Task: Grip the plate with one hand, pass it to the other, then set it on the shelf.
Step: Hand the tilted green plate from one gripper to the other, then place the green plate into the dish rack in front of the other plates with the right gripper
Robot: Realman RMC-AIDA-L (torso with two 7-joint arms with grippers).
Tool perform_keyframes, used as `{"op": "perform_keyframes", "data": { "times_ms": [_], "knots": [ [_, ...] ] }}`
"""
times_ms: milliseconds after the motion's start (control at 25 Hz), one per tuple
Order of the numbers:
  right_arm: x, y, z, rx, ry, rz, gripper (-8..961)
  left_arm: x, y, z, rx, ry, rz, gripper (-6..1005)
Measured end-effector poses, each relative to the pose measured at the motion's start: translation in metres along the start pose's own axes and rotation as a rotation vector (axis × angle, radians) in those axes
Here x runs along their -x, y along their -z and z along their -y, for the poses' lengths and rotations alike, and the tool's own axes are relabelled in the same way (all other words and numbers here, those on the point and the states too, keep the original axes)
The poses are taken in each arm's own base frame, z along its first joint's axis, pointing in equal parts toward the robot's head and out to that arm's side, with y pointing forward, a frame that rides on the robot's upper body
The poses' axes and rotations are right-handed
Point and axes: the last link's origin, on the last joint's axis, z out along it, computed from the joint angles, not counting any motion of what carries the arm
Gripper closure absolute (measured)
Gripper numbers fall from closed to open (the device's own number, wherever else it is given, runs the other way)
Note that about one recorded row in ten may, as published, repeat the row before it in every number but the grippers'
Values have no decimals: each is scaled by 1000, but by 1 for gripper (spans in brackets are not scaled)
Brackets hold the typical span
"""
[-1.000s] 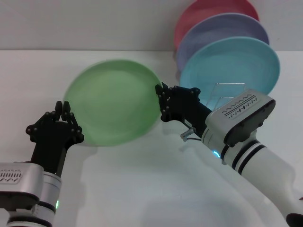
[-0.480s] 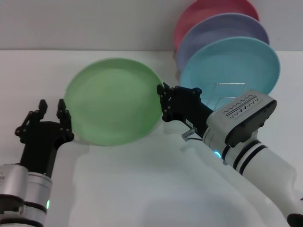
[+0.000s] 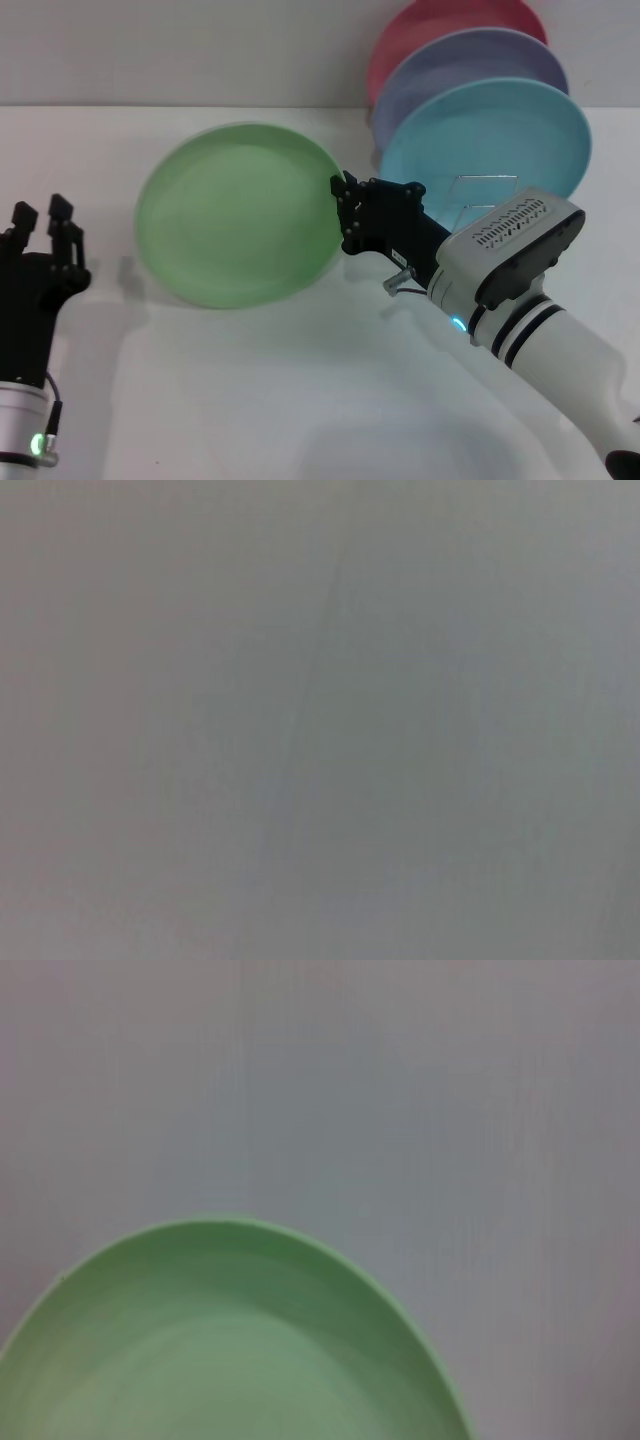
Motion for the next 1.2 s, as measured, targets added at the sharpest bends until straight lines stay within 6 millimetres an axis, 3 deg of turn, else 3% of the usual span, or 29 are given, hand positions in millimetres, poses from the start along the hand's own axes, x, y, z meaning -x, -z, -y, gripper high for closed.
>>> {"op": "perform_keyframes", "data": {
  "times_ms": [640,880,1040,1200],
  "knots": [
    [23,9,3,-27,96,182,933,-21,-10,76,127,488,-49,652],
    [31,28,5,-73,148,303,933,-29,-18,98,118,611,-32,652],
    [36,52,10,-126,147,411,933,-30,-18,111,88,672,-4,652],
    [36,68,14,-172,159,462,933,-30,-18,115,77,695,8,652]
  ]
}}
